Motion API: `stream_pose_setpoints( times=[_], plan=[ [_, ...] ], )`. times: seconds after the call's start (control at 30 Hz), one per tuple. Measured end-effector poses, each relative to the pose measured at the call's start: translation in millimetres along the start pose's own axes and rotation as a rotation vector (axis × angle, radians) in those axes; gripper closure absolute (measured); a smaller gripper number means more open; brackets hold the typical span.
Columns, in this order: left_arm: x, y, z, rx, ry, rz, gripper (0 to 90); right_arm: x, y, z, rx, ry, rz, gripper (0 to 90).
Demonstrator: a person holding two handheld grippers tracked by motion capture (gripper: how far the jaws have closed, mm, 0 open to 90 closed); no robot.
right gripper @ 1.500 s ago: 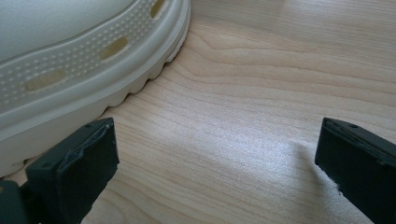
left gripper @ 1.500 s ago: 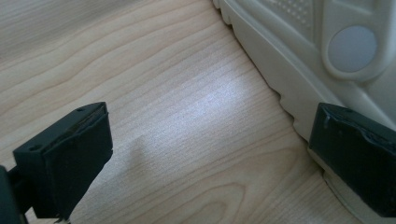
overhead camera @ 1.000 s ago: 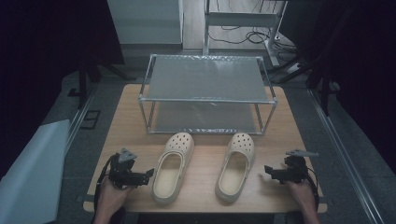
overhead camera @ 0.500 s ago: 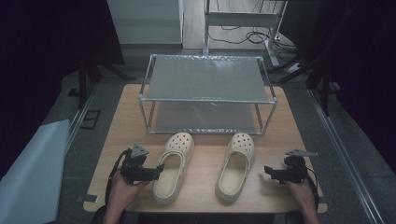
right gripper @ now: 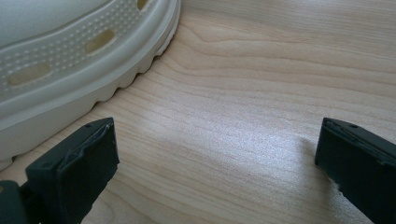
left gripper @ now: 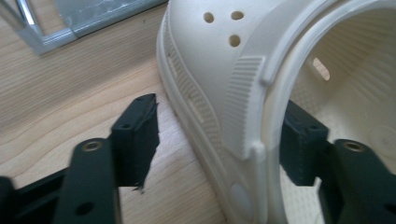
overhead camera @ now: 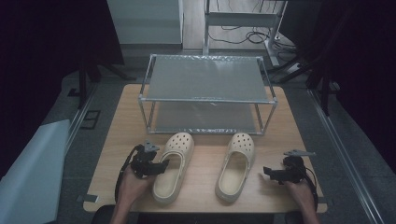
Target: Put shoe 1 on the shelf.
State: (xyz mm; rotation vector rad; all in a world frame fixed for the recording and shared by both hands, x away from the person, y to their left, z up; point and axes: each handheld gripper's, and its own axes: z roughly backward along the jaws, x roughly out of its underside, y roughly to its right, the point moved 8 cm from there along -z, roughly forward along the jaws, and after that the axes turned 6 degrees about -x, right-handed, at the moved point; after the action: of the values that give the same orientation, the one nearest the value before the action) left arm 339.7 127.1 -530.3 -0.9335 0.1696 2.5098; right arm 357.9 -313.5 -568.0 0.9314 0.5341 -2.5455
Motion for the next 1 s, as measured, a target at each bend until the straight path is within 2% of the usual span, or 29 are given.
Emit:
stream_pose_setpoints(
  times=[0.07, 0.13, 0.2, 0.23, 0.33, 0.4, 0.5, 0.53, 0.63, 0.67, 0.7, 0.73, 0.9, 1.0],
  plan=[
    [-1.1, 2.0, -2.3, 0.007, -0.010, -0.003, 46.7, 0.3, -0.3, -0.6, -0.004, -0.002, 0.003, 0.0],
    [-1.7, 3.3, -4.8, 0.001, -0.024, -0.005, 48.2, 0.2, -0.5, -0.7, -0.007, -0.002, 0.003, 0.0],
    [-1.5, 4.0, -7.4, -0.004, -0.044, -0.001, 53.5, 0.3, -0.8, -0.9, -0.009, -0.003, 0.003, 0.0],
    [-1.4, 4.3, -8.1, -0.003, -0.050, 0.002, 58.4, 0.4, -1.1, -1.1, -0.012, -0.004, 0.003, 0.0],
    [-1.2, 1.9, -9.4, -0.021, -0.072, 0.028, 64.5, 0.3, -1.1, -1.1, -0.014, -0.002, 0.004, 0.0],
    [-1.4, 0.0, -9.0, -0.011, -0.072, 0.055, 68.2, 0.2, -1.1, -1.2, -0.015, -0.001, 0.002, 0.0],
    [-0.8, -5.4, -8.0, -0.037, -0.076, 0.059, 74.2, 0.3, -1.3, -1.4, -0.018, -0.002, 0.001, 0.0],
    [-0.6, -7.2, -7.8, -0.029, -0.075, 0.070, 74.9, 0.3, -1.4, -1.5, -0.017, -0.002, 0.000, 0.0],
    [-0.1, -11.8, -7.6, 0.023, -0.071, 0.120, 75.5, 0.0, -1.1, -1.5, -0.016, 0.000, 0.002, 0.0],
    [0.3, -14.7, -7.3, 0.056, -0.073, 0.148, 75.8, -0.1, -1.1, -1.5, -0.016, 0.000, 0.001, 0.0],
    [0.4, -16.0, -7.3, 0.065, -0.073, 0.153, 76.1, -0.1, -1.0, -1.4, -0.016, 0.000, 0.001, 0.0],
    [1.1, -19.7, -7.0, 0.097, -0.071, 0.186, 76.2, -0.1, -1.1, -1.4, -0.016, 0.000, 0.001, 0.0],
    [3.0, -26.0, -6.5, 0.176, -0.065, 0.250, 76.4, -0.4, -1.0, -1.2, -0.020, 0.004, -0.001, 0.0],
    [3.7, -26.8, -6.6, 0.268, -0.055, 0.315, 76.8, -0.6, -1.5, -1.2, -0.023, 0.006, 0.001, 0.0]
  ],
)
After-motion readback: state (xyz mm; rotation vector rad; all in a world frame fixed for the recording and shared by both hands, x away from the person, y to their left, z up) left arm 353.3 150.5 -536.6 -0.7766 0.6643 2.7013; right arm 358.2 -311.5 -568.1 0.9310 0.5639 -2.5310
